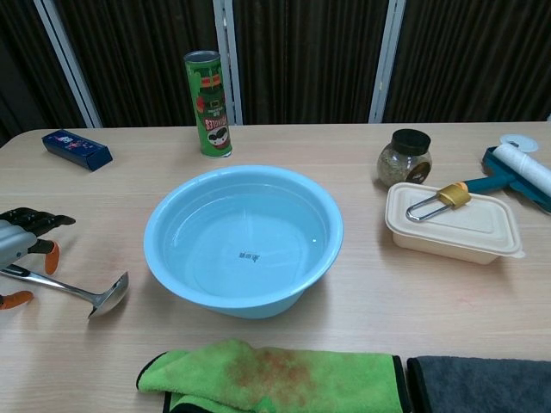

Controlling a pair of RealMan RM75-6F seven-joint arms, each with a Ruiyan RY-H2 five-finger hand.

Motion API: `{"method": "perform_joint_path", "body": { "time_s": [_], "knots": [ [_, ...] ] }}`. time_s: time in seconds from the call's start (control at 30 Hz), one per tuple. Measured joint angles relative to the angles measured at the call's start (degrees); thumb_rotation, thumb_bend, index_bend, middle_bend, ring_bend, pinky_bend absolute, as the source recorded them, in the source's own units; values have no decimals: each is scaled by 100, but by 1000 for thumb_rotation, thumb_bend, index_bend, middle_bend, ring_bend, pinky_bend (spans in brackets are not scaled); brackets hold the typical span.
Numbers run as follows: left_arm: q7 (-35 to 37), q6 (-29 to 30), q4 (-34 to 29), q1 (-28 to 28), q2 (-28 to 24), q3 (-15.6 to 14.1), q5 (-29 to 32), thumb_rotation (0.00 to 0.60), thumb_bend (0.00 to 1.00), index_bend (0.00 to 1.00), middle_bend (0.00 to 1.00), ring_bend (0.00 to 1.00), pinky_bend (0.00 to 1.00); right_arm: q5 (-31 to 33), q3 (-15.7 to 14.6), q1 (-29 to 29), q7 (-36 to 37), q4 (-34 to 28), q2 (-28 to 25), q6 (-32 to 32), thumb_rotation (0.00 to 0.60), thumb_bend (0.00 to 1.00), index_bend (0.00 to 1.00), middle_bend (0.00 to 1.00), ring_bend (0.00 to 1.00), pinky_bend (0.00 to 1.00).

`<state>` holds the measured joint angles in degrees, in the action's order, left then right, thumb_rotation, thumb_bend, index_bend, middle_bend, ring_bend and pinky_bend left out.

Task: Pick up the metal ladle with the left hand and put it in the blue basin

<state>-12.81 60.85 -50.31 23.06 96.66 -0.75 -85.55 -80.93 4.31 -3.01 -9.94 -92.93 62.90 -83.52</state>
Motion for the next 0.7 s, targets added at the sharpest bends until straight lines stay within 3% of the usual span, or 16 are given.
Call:
{"method": "perform_joint_path", "body": {
  "time_s": [0.7],
  "knots": [
    [164,-144,326,89,170,-18,77,600,420,465,0,0,0,63,17,-28,-96,27,44,34,600,0,0,0,0,0]
  ]
}}
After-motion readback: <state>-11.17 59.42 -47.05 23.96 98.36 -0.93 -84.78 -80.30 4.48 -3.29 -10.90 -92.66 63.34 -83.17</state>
